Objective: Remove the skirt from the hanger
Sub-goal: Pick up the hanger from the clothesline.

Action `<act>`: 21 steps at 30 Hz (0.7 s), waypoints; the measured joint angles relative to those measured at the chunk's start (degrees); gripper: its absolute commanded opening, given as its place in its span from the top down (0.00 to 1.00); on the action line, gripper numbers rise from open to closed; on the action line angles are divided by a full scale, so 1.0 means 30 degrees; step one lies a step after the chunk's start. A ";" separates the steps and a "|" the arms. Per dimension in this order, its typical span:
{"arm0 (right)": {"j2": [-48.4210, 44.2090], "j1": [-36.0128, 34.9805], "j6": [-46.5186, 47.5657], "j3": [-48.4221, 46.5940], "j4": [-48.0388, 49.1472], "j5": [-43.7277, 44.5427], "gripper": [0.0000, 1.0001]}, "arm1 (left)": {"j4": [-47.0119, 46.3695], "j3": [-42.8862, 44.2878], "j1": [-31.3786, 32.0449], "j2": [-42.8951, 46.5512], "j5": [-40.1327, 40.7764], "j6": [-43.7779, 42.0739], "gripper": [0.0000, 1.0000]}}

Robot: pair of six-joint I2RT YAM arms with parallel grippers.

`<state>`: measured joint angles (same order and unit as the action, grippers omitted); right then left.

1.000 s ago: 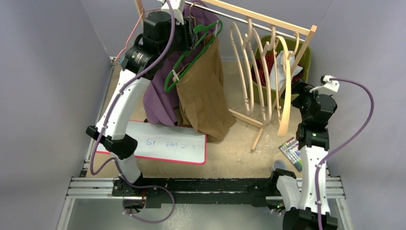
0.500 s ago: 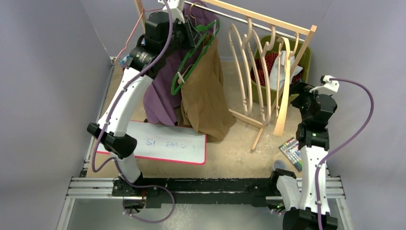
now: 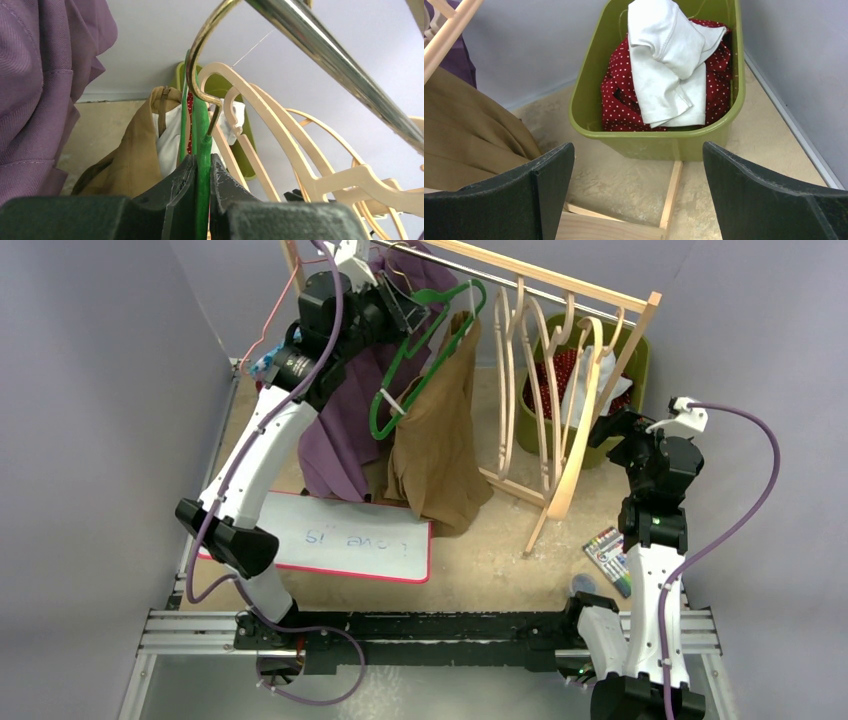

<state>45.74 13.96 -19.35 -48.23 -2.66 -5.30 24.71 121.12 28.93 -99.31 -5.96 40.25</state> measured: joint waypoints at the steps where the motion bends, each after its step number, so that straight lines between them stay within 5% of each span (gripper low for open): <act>1: 0.0000 0.0000 0.0000 0.0007 0.0000 0.0000 0.01 | -0.0226 -0.0153 -0.0015 0.0044 -0.0015 0.0313 1.00; 21: -0.0051 -0.0007 -0.0007 0.0160 0.0007 -0.0036 0.01 | -0.6040 -0.5166 -0.0117 0.3337 -0.1319 0.4248 1.00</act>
<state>45.58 13.93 -19.38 -47.75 -2.63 -5.41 6.59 105.62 28.58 -89.30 -9.91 52.99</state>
